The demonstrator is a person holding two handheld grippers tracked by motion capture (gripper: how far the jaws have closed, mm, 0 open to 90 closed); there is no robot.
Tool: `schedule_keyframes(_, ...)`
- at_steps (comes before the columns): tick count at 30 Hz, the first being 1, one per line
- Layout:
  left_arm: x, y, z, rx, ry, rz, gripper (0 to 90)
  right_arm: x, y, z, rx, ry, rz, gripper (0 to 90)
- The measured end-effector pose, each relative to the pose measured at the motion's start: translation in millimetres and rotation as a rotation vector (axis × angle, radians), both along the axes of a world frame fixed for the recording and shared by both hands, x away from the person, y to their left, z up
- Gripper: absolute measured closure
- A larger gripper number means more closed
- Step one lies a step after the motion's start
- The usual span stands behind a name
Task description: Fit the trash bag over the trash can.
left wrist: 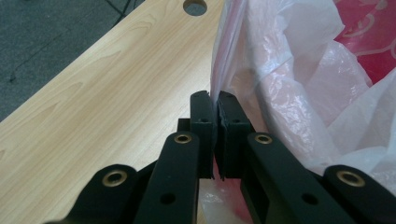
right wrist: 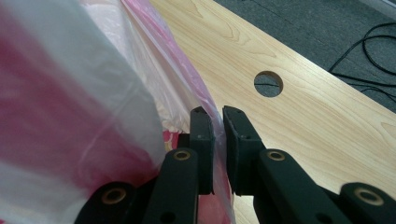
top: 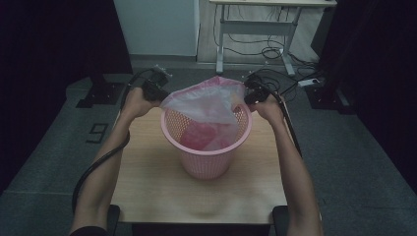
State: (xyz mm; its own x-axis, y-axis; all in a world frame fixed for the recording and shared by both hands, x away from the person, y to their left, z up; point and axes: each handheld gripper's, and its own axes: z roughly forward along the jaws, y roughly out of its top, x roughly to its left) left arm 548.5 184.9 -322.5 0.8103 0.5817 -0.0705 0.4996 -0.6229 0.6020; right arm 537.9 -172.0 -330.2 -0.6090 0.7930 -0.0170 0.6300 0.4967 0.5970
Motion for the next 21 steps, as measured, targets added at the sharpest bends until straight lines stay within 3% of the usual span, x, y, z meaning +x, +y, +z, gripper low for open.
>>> schedule_keyframes(6,1.5,2.5,-3.9,-0.026,0.037,0.004,86.3,-1.9,-3.8,-0.8,0.017,0.013,0.012,79.8)
schedule_keyframes(13,1.1,2.0,-1.8,-0.041,0.031,-0.004,82.6,1.4,-3.1,-5.2,-0.013,0.019,-0.019,82.5)
schedule_keyframes(17,1.3,1.7,-5.0,-0.007,0.036,-0.002,87.3,1.6,-0.7,-8.5,-0.014,0.027,-0.010,82.8)
schedule_keyframes(19,1.9,0.1,-9.7,0.052,0.050,-0.002,88.3,1.6,0.2,-9.4,-0.038,0.028,-0.015,82.9)
schedule_keyframes(21,1.8,3.1,-12.2,0.040,0.046,-0.010,87.9,1.9,-1.2,-11.9,-0.070,0.032,-0.022,82.2)
